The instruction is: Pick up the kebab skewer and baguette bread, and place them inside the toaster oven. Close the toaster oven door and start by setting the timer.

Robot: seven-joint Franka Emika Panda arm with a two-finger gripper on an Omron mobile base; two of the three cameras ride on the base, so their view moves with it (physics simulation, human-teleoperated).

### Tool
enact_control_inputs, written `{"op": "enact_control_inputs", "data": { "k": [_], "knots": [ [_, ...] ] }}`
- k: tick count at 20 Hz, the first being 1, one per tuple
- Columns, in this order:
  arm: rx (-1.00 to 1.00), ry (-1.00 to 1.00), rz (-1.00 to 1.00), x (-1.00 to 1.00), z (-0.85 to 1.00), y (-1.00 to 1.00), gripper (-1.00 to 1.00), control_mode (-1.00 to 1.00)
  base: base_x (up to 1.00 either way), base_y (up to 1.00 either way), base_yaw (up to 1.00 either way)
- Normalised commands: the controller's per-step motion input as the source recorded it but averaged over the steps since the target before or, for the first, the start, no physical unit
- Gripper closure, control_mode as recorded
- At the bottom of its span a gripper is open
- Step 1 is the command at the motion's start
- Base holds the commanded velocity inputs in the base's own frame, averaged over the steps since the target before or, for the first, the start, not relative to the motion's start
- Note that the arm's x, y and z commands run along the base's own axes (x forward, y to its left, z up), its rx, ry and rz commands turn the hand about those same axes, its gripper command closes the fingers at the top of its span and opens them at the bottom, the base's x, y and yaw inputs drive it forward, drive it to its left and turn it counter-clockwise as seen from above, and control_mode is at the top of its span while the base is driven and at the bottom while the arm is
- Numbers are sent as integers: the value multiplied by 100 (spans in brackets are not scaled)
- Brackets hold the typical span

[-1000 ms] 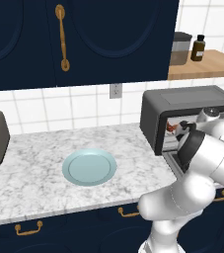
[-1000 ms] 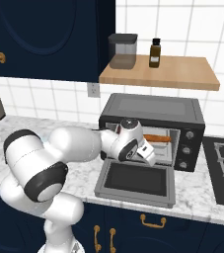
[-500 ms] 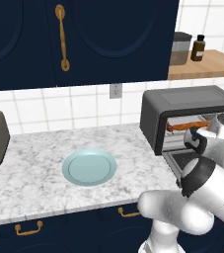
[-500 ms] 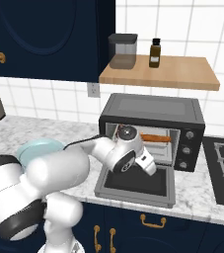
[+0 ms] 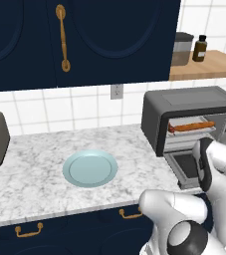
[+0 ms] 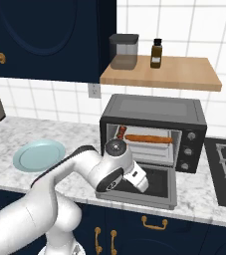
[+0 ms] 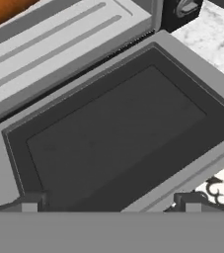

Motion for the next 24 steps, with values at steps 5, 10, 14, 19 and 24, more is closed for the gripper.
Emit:
{"op": "enact_control_inputs", "data": {
  "k": [5,10,14,19,24],
  "knots": [
    [0,19,10,-44,0,50,-100,-100,0,0,0],
    [-1,13,13,-45,-14,7,-100,-100,0,0,0],
    [0,11,14,-28,-5,13,-100,-100,0,0,0],
    [0,16,19,-5,-13,15,-100,-100,0,0,0],
    [0,18,16,0,-35,0,-100,-100,0,0,0]
  ]
}}
